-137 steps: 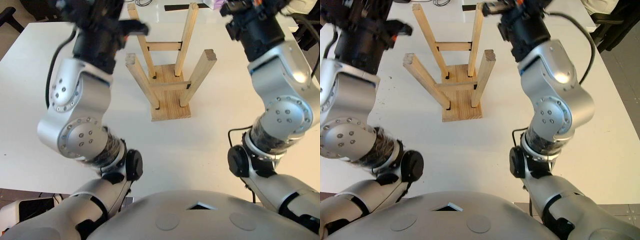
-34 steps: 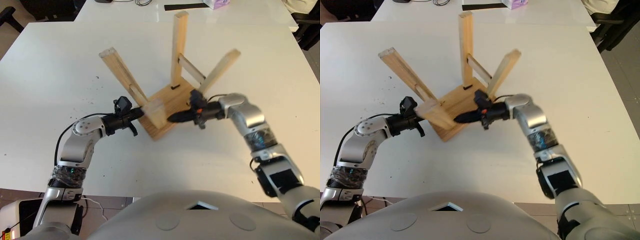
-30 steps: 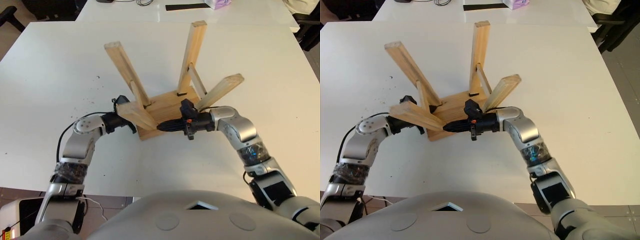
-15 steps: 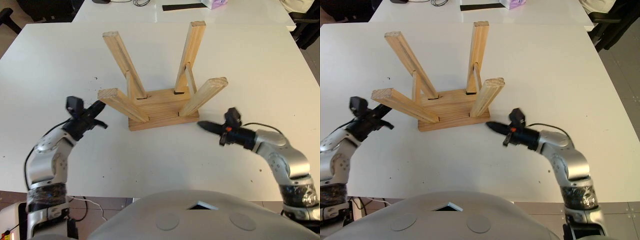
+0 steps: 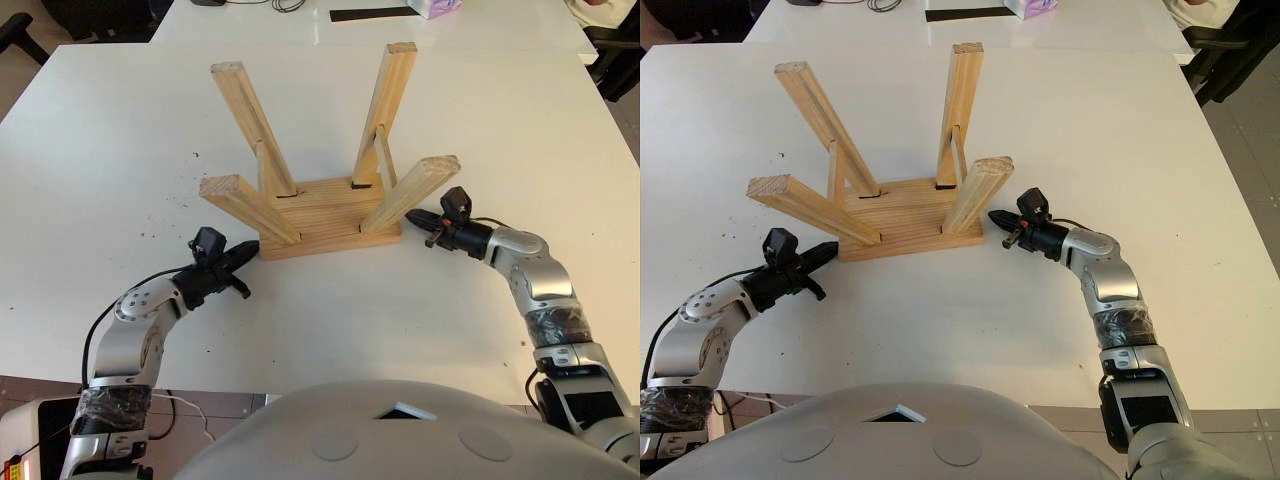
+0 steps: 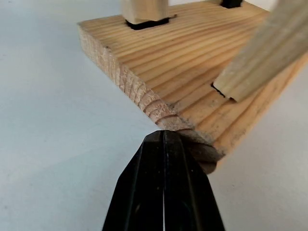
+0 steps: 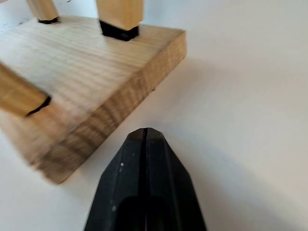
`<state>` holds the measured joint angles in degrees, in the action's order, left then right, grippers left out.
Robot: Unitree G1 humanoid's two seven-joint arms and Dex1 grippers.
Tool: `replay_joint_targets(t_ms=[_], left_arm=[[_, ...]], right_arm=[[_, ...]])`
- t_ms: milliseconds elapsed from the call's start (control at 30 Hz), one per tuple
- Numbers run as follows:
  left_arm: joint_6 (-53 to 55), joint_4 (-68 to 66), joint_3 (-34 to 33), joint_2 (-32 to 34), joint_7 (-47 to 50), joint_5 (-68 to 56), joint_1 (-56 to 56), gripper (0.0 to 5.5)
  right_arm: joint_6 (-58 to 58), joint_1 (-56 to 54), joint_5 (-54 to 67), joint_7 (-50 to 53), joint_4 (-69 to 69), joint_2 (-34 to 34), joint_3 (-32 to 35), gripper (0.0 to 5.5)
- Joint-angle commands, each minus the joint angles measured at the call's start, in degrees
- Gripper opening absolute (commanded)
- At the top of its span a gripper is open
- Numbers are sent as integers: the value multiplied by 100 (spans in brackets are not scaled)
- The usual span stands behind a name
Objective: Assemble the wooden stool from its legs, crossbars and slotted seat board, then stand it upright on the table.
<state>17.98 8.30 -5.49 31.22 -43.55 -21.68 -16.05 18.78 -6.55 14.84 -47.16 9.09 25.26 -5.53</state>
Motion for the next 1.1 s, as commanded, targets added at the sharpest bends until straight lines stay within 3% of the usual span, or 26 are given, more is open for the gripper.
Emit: replay_joint_targets(t_ms=[33,700,833,1100], left_arm=[[123,66,-63,187,-53,76,-365,1],[51,172,17,30,60,12,-325,1],[6,312,208,12,-180,-71,-307,1],[277,1284,389,458,-792,-469,-446,1]], right_arm=[[309,474,-38,-70,-624,312,-50,0],[473,300,-39,-181,-767,228,-438,0],[600,440,173,-599,-1152,355,-603,0],[1132,1332,775,-824,-2610,857,-276,0]])
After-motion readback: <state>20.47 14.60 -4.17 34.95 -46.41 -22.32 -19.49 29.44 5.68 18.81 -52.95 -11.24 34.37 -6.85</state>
